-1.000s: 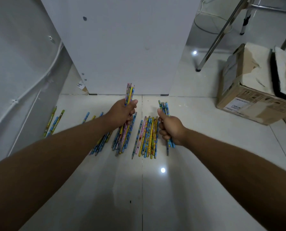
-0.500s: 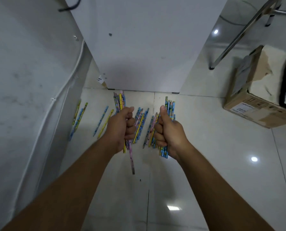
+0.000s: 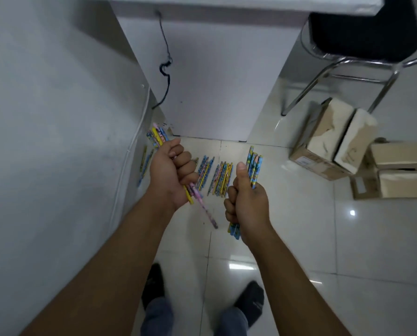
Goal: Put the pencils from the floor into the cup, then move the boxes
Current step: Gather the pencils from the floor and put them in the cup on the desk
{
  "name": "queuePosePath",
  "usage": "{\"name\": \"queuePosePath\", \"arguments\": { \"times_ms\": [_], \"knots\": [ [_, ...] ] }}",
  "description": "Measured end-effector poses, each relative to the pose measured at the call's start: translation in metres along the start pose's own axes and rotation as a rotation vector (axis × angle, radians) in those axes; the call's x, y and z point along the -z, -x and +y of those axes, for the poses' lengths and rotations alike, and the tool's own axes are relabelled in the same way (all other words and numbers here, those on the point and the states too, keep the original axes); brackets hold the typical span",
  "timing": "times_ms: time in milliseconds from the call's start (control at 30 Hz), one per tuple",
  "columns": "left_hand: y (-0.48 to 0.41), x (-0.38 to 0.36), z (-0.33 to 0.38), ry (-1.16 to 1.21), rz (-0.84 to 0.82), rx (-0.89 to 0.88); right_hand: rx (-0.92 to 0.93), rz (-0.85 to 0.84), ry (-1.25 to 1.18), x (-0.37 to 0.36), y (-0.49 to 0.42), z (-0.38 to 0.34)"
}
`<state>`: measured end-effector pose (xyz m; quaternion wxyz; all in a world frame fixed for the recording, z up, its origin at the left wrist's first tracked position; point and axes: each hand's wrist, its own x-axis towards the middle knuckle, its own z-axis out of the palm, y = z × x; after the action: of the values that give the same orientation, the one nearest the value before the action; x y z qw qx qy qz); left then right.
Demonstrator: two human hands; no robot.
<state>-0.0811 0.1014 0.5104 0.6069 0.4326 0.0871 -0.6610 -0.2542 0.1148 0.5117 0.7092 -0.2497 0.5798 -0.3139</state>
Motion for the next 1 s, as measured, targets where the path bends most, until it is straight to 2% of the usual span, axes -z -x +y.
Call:
{"name": "queuePosePath", "arguments": {
  "times_ms": [167,400,567,767,1000],
  "knots": [
    [0.096,-0.086,0.020,0.072,-0.011,-0.080,0.079,0.114,-0.126,-0.028,0.104,-0.074],
    [0.217,-0.165,0.033,0.258,0.000,-0.152,0.118,0.316,-0.324,-0.033,0.203,-0.164],
    [0.280,-0.214,0.012,0.164,-0.065,-0.129,0.168,0.400,-0.308,-0.035,0.248,-0.196],
    [0.316,-0.243,0.014,0.128,-0.056,-0.156,0.187,0.351,-0.180,-0.036,0.270,-0.221],
    [0.306,-0.256,0.057,0.065,0.078,-0.210,0.114,0.140,-0.009,-0.064,0.262,-0.259]
  ]
}}
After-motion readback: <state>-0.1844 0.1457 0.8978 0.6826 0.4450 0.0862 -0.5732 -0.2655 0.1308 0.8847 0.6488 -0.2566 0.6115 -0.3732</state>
